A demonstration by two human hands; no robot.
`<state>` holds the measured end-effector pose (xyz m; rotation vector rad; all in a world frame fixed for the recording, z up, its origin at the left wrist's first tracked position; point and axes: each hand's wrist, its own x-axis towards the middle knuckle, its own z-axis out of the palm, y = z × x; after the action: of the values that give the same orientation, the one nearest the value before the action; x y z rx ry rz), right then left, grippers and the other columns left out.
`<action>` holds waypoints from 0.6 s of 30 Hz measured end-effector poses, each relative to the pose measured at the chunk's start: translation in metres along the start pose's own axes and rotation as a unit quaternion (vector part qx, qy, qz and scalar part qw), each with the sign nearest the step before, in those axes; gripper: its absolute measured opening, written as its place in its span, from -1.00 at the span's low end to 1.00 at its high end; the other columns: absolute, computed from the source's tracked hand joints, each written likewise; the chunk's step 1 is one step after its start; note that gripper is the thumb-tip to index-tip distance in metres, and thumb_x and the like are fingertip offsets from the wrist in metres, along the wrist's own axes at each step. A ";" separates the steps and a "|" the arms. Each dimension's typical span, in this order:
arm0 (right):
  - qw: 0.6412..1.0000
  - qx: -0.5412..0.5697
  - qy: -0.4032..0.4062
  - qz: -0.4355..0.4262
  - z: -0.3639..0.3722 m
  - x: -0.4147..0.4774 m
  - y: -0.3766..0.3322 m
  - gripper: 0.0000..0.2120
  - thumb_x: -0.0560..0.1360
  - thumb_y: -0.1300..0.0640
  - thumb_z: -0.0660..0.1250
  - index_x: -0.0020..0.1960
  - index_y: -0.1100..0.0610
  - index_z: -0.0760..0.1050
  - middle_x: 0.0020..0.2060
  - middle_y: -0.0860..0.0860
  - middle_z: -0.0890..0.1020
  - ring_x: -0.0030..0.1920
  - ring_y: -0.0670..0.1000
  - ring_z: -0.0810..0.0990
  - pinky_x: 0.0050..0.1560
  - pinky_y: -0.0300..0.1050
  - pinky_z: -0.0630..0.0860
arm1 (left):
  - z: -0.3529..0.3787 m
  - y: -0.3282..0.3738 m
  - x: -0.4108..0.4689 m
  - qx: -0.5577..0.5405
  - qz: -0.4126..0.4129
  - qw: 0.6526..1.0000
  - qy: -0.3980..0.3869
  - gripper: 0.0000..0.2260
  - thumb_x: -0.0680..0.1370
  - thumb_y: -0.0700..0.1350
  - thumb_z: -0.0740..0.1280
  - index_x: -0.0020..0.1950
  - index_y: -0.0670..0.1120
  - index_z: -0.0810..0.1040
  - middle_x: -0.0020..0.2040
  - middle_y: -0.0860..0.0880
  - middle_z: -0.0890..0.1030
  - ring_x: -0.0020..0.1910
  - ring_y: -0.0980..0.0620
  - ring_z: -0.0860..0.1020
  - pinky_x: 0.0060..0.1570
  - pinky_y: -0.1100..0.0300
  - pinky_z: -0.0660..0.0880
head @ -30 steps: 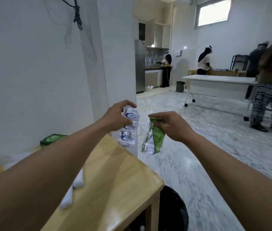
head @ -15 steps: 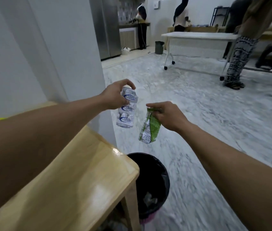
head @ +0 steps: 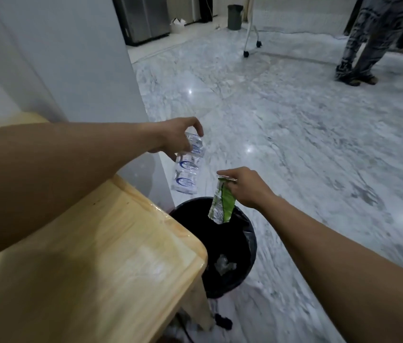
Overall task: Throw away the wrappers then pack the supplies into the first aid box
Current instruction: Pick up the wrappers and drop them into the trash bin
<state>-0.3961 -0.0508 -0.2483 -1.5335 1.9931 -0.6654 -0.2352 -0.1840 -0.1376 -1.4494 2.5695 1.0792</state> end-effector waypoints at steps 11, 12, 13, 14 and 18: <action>0.996 -0.034 -0.073 0.034 -0.011 -0.016 -0.013 -0.43 0.44 -0.05 0.46 0.42 0.02 0.46 0.20 0.07 0.59 0.08 0.04 0.58 0.04 -0.14 0.43 | -0.010 0.008 -0.028 0.011 -0.059 0.997 -0.055 -0.61 0.52 -0.22 0.43 0.29 0.06 0.46 0.12 -0.07 0.60 0.04 0.03 0.60 -0.04 0.06 0.56; 0.997 -0.033 -0.064 0.029 -0.017 -0.020 -0.021 -0.45 0.47 -0.05 0.43 0.43 0.03 0.45 0.22 0.08 0.59 0.15 0.06 0.58 0.09 -0.11 0.45 | -0.015 0.009 -0.035 0.009 -0.056 0.998 -0.040 -0.61 0.52 -0.20 0.43 0.29 0.06 0.47 0.12 -0.06 0.59 0.05 0.03 0.60 -0.04 0.06 0.56; 0.998 -0.033 -0.055 0.022 -0.023 -0.023 -0.029 -0.46 0.49 -0.06 0.40 0.43 0.05 0.44 0.25 0.09 0.58 0.21 0.08 0.57 0.16 -0.08 0.46 | -0.021 0.010 -0.043 0.007 -0.053 0.998 -0.023 -0.61 0.52 -0.17 0.44 0.30 0.06 0.47 0.12 -0.05 0.59 0.05 0.03 0.60 -0.03 0.07 0.56; 0.998 -0.035 -0.046 0.012 -0.030 -0.027 -0.040 -0.46 0.51 -0.07 0.37 0.44 0.06 0.43 0.28 0.10 0.57 0.25 0.09 0.55 0.22 -0.05 0.45 | -0.027 0.011 -0.052 0.005 -0.048 0.999 -0.004 -0.61 0.51 -0.14 0.45 0.30 0.06 0.47 0.12 -0.04 0.59 0.03 0.02 0.60 -0.03 0.08 0.55; 0.998 -0.054 -0.003 -0.045 -0.062 -0.046 -0.092 -0.44 0.54 -0.12 0.30 0.46 0.10 0.41 0.37 0.10 0.52 0.35 0.08 0.50 0.26 -0.06 0.41 | -0.058 0.015 -0.104 0.023 -0.027 0.995 0.097 -0.58 0.46 -0.03 0.48 0.30 0.04 0.52 0.19 -0.02 0.56 0.06 -0.05 0.56 0.05 0.07 0.53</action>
<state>-0.3630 -0.0242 -0.1365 -1.6944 1.9947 -0.5957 -0.1683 -0.1329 -0.0514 -1.6789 2.6425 0.9092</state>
